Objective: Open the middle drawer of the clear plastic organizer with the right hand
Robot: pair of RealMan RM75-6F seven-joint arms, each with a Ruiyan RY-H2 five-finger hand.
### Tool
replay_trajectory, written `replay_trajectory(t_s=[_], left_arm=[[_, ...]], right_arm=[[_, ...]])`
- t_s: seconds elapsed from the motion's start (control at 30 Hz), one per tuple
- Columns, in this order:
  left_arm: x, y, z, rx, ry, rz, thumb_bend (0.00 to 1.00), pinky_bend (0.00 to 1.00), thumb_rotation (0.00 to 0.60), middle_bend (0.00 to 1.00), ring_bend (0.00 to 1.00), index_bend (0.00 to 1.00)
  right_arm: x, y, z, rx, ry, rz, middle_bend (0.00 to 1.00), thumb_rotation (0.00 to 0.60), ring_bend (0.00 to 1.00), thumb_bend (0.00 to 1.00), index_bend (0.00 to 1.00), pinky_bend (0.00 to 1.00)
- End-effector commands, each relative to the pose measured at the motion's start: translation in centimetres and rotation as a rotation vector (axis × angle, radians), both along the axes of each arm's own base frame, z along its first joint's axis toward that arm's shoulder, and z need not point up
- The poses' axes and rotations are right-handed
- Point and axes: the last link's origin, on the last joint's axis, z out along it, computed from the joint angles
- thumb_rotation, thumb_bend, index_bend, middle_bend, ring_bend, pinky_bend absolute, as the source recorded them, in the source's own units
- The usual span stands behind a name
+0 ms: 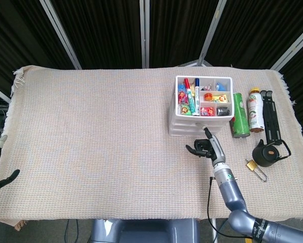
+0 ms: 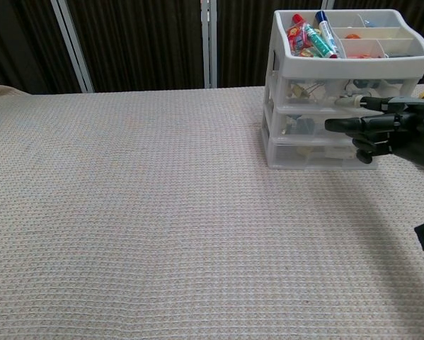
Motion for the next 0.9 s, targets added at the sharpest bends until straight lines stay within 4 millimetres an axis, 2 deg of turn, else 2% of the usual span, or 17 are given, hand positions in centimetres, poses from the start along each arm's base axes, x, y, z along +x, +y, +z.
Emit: replay_trajectory(t_s=[0.03,0.2,0.43,0.9], left_arm=[[0.0,0.0,0.0,-0.002,0.004,0.0,0.16,0.0,0.6,0.0,0.0,0.0],[0.0,0.1,0.0,0.003,0.015,0.002,0.16,0.0,0.6,0.0,0.0,0.0],[-0.1,0.1,0.0,-0.002,0.013,0.002,0.16,0.0,0.6,0.0,0.0,0.0],[-0.1,0.1,-0.3,-0.012,0.023,0.001,0.16,0.0,0.6,0.0,0.0,0.0]], right_arm=[[0.1,-0.2,0.0,0.0,-0.003,0.0,0.82,0.6,0.84,0.17,0.15,0.76],[0.1,-0.9,-0.1,0.001,-0.027,-0.019,0.82,0.6,0.84,0.17,0.16,0.76],[0.7,-1.4,-0.2,0.012,-0.096,-0.038,0.82,0.6,0.84,0.18,0.25,0.76],[1.0,-0.5,-0.6,0.05,-0.147,-0.023,0.82,0.6,0.84,0.19,0.36,0.76]])
